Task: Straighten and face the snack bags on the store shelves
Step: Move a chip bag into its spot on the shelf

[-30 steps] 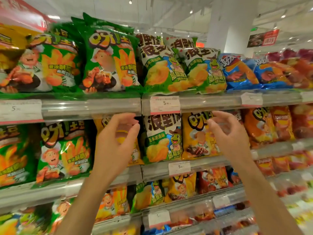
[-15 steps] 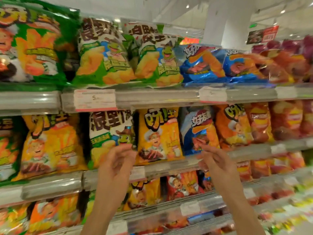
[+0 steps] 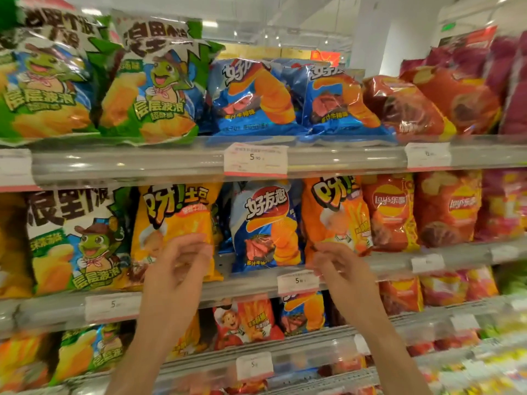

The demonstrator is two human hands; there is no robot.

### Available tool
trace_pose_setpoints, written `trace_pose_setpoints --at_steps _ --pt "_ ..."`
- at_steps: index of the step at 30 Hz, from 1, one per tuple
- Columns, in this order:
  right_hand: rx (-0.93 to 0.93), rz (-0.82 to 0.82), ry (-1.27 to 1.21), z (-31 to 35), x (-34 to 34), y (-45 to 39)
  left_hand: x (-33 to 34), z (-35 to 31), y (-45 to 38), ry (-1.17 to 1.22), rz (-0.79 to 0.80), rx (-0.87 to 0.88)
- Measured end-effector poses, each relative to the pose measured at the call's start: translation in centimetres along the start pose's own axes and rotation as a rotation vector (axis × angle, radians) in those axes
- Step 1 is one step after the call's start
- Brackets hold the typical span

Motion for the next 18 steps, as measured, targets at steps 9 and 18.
trace_pose_setpoints --at_steps 9,18 --pt "-0.105 -0.182 0.388 1.4 -3.6 -4.8 8.5 -1.0 -3.3 -0.373 0.298 0.191" --pt "0.031 -0.239 0.503 -1.5 -6.7 -7.4 10.8 0.6 -4.2 -0.405 0.323 0.207"
Point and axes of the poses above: each hand's wrist, its own y-axis away from the middle knuckle, its own x-axis out of the palm, z = x × y, the point moved 8 cm from there along -y, towards the middle knuckle, and after that the axes turned 2 degrees about -y, right-handed, at the moved point
